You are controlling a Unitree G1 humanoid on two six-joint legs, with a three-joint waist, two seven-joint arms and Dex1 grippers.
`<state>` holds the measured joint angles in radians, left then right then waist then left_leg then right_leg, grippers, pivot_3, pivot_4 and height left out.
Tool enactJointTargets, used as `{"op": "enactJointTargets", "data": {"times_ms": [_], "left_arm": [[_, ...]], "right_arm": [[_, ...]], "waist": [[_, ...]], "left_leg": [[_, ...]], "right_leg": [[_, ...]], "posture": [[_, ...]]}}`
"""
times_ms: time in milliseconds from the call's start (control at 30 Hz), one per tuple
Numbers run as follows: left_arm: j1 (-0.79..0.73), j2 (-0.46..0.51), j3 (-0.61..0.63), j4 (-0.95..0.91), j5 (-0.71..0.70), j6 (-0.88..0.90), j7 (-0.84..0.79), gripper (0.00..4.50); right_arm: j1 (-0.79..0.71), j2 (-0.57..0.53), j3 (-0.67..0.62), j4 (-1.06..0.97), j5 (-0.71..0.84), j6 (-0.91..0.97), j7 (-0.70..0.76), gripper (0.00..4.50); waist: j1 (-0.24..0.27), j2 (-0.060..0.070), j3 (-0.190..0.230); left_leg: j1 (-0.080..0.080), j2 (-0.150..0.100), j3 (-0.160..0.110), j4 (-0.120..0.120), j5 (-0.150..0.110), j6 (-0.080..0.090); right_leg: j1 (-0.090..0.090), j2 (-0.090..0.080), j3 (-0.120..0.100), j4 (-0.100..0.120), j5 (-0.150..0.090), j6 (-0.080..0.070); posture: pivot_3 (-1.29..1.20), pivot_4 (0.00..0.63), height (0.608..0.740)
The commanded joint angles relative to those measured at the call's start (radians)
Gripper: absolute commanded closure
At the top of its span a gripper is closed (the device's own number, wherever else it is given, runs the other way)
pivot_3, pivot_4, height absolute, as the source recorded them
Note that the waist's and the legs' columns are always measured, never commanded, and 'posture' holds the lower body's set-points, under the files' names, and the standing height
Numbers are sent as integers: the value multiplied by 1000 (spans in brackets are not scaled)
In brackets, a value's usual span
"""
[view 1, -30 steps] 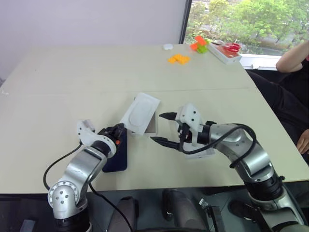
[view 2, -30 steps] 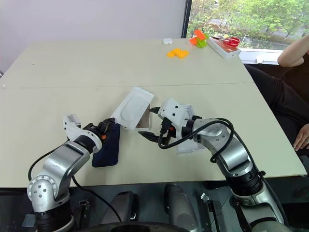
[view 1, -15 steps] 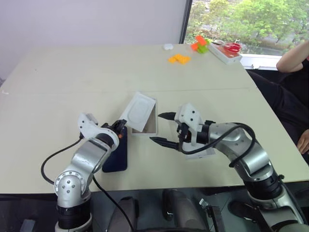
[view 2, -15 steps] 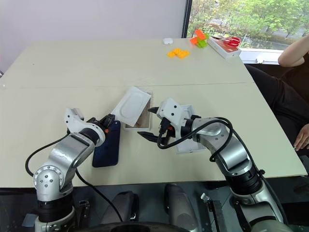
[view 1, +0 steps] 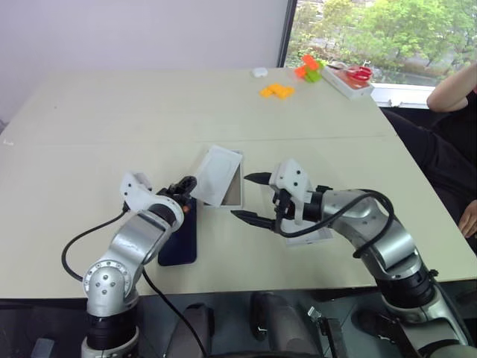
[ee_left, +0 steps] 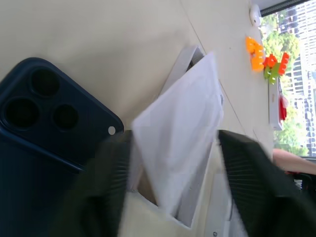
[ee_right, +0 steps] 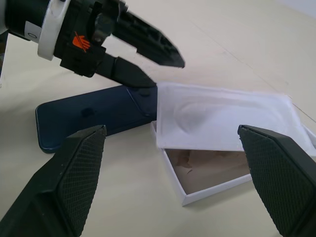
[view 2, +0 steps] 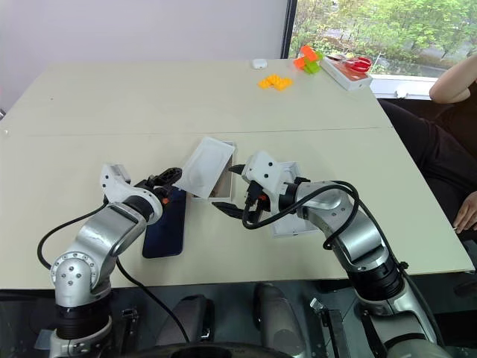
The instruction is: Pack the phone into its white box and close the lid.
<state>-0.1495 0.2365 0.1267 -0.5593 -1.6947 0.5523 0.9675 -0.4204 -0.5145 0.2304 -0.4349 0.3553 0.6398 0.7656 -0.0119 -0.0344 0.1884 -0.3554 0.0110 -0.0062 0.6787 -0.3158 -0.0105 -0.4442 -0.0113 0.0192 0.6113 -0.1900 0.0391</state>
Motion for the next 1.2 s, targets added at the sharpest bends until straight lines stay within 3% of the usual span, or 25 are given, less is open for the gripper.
{"op": "enactJointTargets", "data": {"times_ms": [33, 233, 333, 467, 667, 833, 1000, 1200], "left_arm": [[21, 86, -12, -92, -124, 41, -70, 1181], [68, 315, 8, -165, -186, 117, -260, 1181], [71, 402, 42, -173, -139, 119, -358, 1181], [37, 448, 115, -77, -7, 64, -403, 1181], [-99, 617, -10, 73, 338, 229, -461, 3995], [-248, 572, -146, 242, 557, 318, -570, 3995], [-305, 526, -234, 289, 717, 402, -691, 3995], [-288, 463, -189, 203, 701, 484, -821, 3995]], "right_arm": [[-24, 9, -5, -14, 1, -22, 2, 0], [-32, 17, 1, 1, -1, -31, 8, 0], [-36, 22, 4, 8, -4, -36, 11, 0], [-37, 25, 5, 18, -9, -42, 13, 0], [-34, 26, 5, 16, -19, -44, 6, 0], [-36, 27, 1, 15, -24, -43, -4, 0], [-33, 21, -13, 11, -26, -36, -19, 0], [-12, -3, -39, -3, -24, -27, -30, 0]], "waist": [[-1, 0, 0], [-2, 2, 2], [-2, 3, 3], [-1, 5, 4], [-1, 7, 7], [-2, 6, 7], [-4, 6, 7], [0, 6, 7]], "left_leg": [[0, 0, 0, 0, 0, 0], [0, 1, 0, 0, 0, 0], [0, 1, 0, -1, 0, 0], [-1, 1, 0, -1, 0, 0], [-1, 0, 0, -3, 0, 0], [-1, 0, 1, -11, 1, -1], [-5, 0, 1, -16, 1, -2], [-21, 0, 0, -15, 7, -13]], "right_leg": [[0, 0, 0, 0, 0, 0], [0, 0, 0, 0, 0, 0], [-1, 0, 0, -1, 0, 0], [-1, 0, 0, -2, 0, 0], [-2, 1, -2, -3, 0, 0], [-2, 0, -1, -11, 0, 1], [-5, -1, -1, -14, 4, 2], [-22, -3, 0, -12, 5, 3]], "posture": [[0, 150, 739], [0, 150, 739], [0, 150, 739], [0, 150, 739], [0, 150, 739], [0, 150, 739], [0, 150, 739], [0, 150, 739]]}}
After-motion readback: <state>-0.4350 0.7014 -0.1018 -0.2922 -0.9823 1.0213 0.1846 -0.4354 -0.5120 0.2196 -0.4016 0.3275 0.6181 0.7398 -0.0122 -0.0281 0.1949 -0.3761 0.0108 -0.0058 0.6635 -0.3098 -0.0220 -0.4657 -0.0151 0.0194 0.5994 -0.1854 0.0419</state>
